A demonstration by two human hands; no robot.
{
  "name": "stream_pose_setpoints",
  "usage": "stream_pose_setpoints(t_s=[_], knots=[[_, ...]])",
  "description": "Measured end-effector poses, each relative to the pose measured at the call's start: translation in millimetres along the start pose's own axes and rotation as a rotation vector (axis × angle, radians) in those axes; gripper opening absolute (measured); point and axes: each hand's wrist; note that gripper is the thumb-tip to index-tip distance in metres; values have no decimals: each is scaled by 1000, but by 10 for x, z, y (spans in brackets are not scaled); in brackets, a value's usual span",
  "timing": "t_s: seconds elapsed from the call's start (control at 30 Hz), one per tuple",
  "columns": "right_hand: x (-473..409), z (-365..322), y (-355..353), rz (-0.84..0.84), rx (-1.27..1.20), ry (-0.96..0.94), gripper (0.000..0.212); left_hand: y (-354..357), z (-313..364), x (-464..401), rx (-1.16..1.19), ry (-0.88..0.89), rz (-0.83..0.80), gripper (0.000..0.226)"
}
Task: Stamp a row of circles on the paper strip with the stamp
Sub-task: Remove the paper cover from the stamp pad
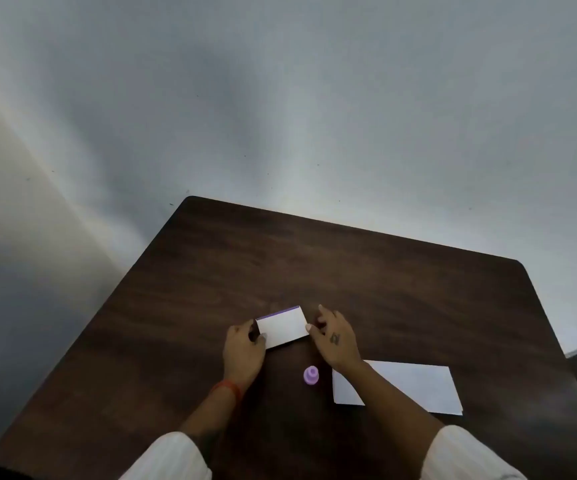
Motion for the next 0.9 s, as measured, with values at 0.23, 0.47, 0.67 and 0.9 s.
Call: stream_pose_setpoints(t_s=[0.23,0.47,0.67,0.9], knots=[[-49,-76,74,-14,11,-16,38,111,57,-55,-39,-7,0,45],[-46,-84,102,32,17,-17,36,188,100,-30,-40,-55,65,43],[28,-157,129,117,-22,-56,33,144,115,12,-29,-61,104,44],[217,-423,207,152,-128,-128,35,-144,-2,145,8,-22,223,47]])
Point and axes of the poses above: each hand's wrist, its own x-axis away from the middle knuckle, its own y-axis out of the palm, z = x × y, and after that the axes turned 8 degrees about y, right-handed
